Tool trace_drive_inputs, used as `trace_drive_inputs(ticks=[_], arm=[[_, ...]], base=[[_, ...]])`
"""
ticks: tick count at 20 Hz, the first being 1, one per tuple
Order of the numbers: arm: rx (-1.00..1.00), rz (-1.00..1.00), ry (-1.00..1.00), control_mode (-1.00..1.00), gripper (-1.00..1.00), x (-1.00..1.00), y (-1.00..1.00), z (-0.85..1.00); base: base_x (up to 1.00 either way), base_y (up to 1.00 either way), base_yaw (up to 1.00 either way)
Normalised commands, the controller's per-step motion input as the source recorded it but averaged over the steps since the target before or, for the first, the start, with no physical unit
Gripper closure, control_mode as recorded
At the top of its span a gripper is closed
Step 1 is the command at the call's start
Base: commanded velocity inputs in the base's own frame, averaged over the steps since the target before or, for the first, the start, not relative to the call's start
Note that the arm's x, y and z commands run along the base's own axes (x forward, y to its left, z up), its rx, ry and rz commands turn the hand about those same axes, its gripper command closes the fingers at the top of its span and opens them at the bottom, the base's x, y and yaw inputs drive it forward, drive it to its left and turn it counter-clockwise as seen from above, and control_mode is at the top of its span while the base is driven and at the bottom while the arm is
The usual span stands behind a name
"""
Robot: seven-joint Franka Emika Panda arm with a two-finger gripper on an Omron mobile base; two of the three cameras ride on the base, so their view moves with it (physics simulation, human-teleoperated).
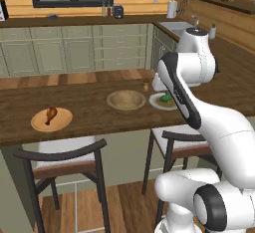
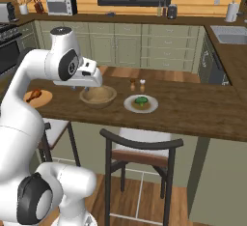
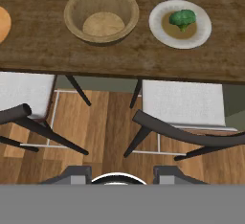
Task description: Pick the chicken drumstick and broccoli from their plates and place them in the bowl. Then put the bowl in the fridge.
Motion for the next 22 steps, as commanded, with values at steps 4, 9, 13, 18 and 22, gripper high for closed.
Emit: trace_drive_inputs(ticks=[4,9,13,18,22], arm=[[0.0,0.0,0.0,1.0,-1.0,0.0,0.0,0.0],[0.0,0.0,0.0,1.0,-1.0,0.0,0.0,0.0],[0.0,0.0,0.0,1.0,-1.0,0.0,0.0,0.0],[0.0,0.0,0.0,1.0,-1.0,0.0,0.0,0.0],[0.0,0.0,0.0,1.0,-1.0,0.0,0.0,0.0]], base=[[0.0,0.0,0.0],[0.01,0.08,0.0],[0.02,0.46,0.0],[0.23,0.48,0.0],[0.54,0.07,0.0]])
